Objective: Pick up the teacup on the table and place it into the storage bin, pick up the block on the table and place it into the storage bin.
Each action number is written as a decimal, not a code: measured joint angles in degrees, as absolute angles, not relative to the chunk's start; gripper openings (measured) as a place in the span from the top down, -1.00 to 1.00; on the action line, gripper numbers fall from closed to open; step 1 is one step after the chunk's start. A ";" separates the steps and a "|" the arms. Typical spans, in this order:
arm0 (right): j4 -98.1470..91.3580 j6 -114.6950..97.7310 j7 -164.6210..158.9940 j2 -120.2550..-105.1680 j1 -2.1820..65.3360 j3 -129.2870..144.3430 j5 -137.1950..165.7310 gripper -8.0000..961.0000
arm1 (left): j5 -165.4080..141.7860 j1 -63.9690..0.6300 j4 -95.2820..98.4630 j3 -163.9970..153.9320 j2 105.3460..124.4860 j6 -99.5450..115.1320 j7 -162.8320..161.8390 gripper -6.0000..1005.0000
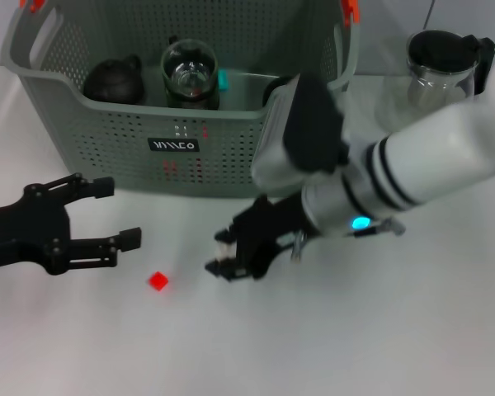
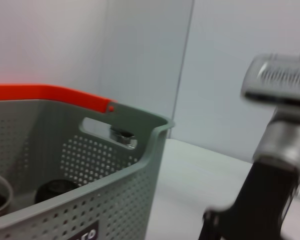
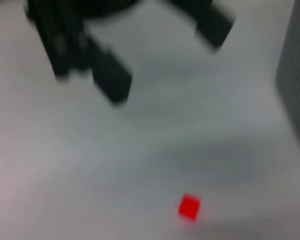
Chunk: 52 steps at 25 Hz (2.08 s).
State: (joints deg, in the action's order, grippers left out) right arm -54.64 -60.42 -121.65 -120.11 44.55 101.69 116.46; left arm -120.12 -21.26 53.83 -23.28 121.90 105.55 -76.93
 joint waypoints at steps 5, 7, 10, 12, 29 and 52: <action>-66.86 -69.49 -122.34 -120.07 41.86 87.70 117.03 0.06 | -120.19 -20.49 53.88 -20.64 121.83 105.81 -76.26 -0.88; -71.25 -72.82 -123.13 -120.16 42.10 80.56 115.38 0.06 | -120.20 -20.44 53.88 -20.51 121.82 105.85 -76.20 -0.88; -74.11 -74.57 -124.07 -120.11 44.21 70.05 110.69 0.07 | -120.22 -20.69 53.77 -20.96 121.81 106.09 -76.19 -0.88; -73.66 -75.13 -124.42 -119.90 46.26 64.04 108.72 0.07 | -120.24 -20.92 53.71 -21.20 121.87 106.42 -76.19 -0.88; -63.50 -75.42 -114.56 -117.90 47.95 55.66 103.71 -0.56 | -120.21 -21.34 53.52 -21.27 121.93 108.39 -76.54 -0.88; -46.84 -95.74 -94.54 -119.97 33.61 56.33 108.08 -0.95 | -134.75 -27.61 62.81 -44.54 123.53 92.73 -79.27 -0.88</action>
State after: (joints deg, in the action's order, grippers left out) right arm -46.84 -95.74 -94.55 -119.97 33.61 56.33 108.08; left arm -134.75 -27.61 62.81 -44.54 123.53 92.73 -79.27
